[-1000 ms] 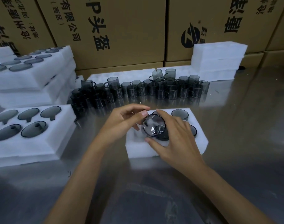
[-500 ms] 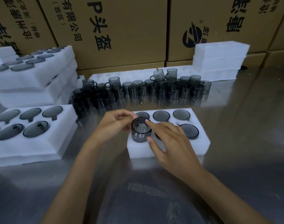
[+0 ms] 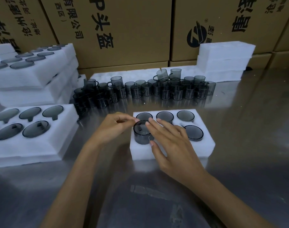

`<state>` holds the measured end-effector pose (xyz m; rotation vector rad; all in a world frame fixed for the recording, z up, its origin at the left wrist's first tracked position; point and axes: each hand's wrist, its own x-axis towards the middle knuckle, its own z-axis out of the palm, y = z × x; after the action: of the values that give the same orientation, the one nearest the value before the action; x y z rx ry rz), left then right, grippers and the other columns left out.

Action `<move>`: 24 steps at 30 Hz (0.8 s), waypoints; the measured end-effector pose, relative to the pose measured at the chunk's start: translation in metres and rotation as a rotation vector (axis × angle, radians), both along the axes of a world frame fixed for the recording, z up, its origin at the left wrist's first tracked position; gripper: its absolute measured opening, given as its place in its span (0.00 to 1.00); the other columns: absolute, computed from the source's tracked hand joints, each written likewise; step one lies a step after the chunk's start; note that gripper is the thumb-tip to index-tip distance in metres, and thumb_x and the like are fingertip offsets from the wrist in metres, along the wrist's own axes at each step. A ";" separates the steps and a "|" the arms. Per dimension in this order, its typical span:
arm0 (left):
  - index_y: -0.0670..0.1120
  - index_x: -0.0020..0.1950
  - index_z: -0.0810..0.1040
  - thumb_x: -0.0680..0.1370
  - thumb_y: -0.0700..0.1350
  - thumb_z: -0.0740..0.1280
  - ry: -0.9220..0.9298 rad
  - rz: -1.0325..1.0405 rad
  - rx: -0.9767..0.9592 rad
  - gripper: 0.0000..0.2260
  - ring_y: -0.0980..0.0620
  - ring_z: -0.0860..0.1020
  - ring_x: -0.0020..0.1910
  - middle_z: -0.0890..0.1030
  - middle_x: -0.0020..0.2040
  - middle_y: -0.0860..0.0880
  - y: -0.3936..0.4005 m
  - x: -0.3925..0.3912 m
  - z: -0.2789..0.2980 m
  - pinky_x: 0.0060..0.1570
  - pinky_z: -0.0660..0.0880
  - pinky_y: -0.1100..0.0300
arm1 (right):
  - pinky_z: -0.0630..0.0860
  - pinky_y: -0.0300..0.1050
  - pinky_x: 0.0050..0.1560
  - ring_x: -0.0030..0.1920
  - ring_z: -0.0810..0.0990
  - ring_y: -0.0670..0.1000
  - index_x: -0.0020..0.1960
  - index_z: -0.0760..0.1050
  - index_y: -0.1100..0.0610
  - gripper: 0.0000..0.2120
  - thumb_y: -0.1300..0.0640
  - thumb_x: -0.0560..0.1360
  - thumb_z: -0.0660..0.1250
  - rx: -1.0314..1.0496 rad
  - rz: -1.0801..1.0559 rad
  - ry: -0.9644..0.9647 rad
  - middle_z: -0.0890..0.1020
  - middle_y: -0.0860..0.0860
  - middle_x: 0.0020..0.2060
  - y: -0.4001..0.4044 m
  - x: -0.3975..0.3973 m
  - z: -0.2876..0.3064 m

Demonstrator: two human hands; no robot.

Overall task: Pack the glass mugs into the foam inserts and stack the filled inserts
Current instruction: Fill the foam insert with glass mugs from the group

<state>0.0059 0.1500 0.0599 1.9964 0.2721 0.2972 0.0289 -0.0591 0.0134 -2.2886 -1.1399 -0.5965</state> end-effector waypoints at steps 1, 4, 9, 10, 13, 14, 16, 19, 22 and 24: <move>0.48 0.49 0.86 0.78 0.44 0.71 0.007 -0.005 -0.007 0.05 0.55 0.77 0.48 0.81 0.56 0.45 -0.001 0.000 -0.001 0.40 0.72 0.66 | 0.60 0.47 0.71 0.76 0.64 0.48 0.75 0.69 0.50 0.23 0.52 0.81 0.59 -0.012 0.002 0.005 0.69 0.46 0.75 -0.001 0.000 0.001; 0.48 0.52 0.84 0.79 0.44 0.70 0.061 -0.025 -0.049 0.05 0.55 0.78 0.50 0.83 0.55 0.47 -0.002 0.001 -0.002 0.42 0.73 0.62 | 0.57 0.47 0.71 0.76 0.65 0.50 0.75 0.67 0.44 0.23 0.50 0.81 0.56 -0.080 0.002 0.026 0.70 0.49 0.74 -0.001 -0.001 0.003; 0.48 0.66 0.74 0.78 0.45 0.71 0.129 -0.013 -0.179 0.17 0.54 0.82 0.44 0.81 0.50 0.46 -0.003 0.004 -0.002 0.41 0.77 0.61 | 0.58 0.51 0.72 0.77 0.61 0.52 0.78 0.60 0.39 0.25 0.49 0.82 0.54 -0.181 0.015 0.043 0.67 0.53 0.76 -0.003 -0.001 0.006; 0.48 0.67 0.73 0.78 0.45 0.71 0.135 -0.017 -0.219 0.18 0.55 0.83 0.41 0.82 0.49 0.46 -0.003 0.005 -0.002 0.37 0.78 0.63 | 0.57 0.51 0.72 0.78 0.61 0.53 0.78 0.59 0.38 0.25 0.49 0.82 0.54 -0.199 0.017 0.035 0.67 0.54 0.77 -0.003 0.000 0.007; 0.49 0.68 0.71 0.77 0.44 0.72 0.138 -0.014 -0.313 0.20 0.57 0.83 0.36 0.82 0.46 0.48 -0.002 0.005 -0.006 0.32 0.77 0.66 | 0.57 0.51 0.72 0.77 0.61 0.55 0.77 0.61 0.38 0.24 0.50 0.82 0.55 -0.213 0.021 0.038 0.68 0.55 0.76 -0.003 -0.001 0.008; 0.49 0.68 0.71 0.77 0.43 0.72 0.146 -0.011 -0.320 0.21 0.56 0.83 0.36 0.82 0.46 0.48 -0.002 0.005 -0.008 0.32 0.77 0.66 | 0.57 0.51 0.71 0.77 0.62 0.56 0.76 0.64 0.38 0.24 0.50 0.81 0.56 -0.220 0.023 0.036 0.69 0.56 0.75 -0.003 -0.001 0.007; 0.48 0.68 0.72 0.77 0.41 0.72 0.169 -0.016 -0.343 0.21 0.54 0.84 0.38 0.83 0.46 0.47 -0.002 0.006 -0.013 0.33 0.78 0.64 | 0.58 0.51 0.70 0.76 0.65 0.57 0.74 0.68 0.39 0.22 0.49 0.81 0.57 -0.253 0.021 0.017 0.71 0.57 0.74 -0.002 -0.003 0.005; 0.48 0.66 0.73 0.77 0.39 0.71 0.193 -0.047 -0.407 0.19 0.55 0.83 0.37 0.86 0.42 0.49 -0.002 0.007 -0.019 0.36 0.79 0.61 | 0.59 0.50 0.70 0.75 0.67 0.56 0.73 0.70 0.39 0.20 0.46 0.81 0.58 -0.266 0.013 0.021 0.72 0.57 0.73 -0.002 -0.004 0.004; 0.49 0.65 0.74 0.77 0.39 0.71 0.189 -0.054 -0.419 0.18 0.53 0.84 0.40 0.86 0.43 0.49 0.001 0.009 -0.022 0.40 0.80 0.59 | 0.59 0.50 0.69 0.74 0.69 0.56 0.72 0.72 0.40 0.20 0.47 0.80 0.58 -0.248 0.009 0.031 0.73 0.57 0.72 -0.001 -0.004 0.004; 0.49 0.64 0.75 0.77 0.39 0.71 0.182 -0.054 -0.418 0.17 0.53 0.84 0.40 0.86 0.43 0.49 0.002 0.009 -0.023 0.39 0.80 0.59 | 0.59 0.50 0.70 0.74 0.69 0.56 0.72 0.72 0.39 0.20 0.46 0.81 0.58 -0.251 0.008 0.030 0.73 0.57 0.72 -0.001 -0.004 0.004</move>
<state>0.0152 0.1521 0.0367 1.6139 0.3633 0.0184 0.0244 -0.0599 0.0175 -2.4922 -1.2706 -0.4350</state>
